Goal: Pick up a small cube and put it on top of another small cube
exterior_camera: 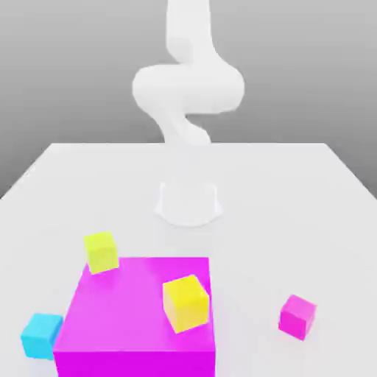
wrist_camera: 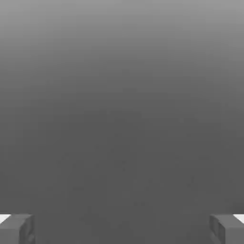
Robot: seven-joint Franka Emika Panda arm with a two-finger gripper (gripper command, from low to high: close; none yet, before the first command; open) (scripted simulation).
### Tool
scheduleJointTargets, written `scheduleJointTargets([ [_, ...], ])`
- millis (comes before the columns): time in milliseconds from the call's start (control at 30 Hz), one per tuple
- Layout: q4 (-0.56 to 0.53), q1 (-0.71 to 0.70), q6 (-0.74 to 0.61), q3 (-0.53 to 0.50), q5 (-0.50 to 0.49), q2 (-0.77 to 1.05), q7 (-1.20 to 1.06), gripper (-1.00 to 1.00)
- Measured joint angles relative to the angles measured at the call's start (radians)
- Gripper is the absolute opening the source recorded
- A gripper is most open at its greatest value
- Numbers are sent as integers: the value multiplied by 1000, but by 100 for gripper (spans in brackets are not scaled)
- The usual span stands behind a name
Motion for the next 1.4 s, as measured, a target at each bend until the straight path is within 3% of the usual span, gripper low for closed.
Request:
scheduleJointTargets([
  [267, -24, -215, 91, 80, -109, 287, 374, 0],
  [600, -54, -376, 204, 59, -209, 636, 806, 0],
  [767, -72, -432, 271, 32, -178, 799, 965, 0],
  [1000, -93, -486, 381, 18, -22, 1013, 1083, 0],
  [1100, -74, -485, 465, 10, -20, 1122, 1096, 0],
  [1133, -68, -481, 492, 6, -23, 1156, 1099, -100],
  [1400, -72, -484, 480, 9, -21, 1139, 1098, -100],
])
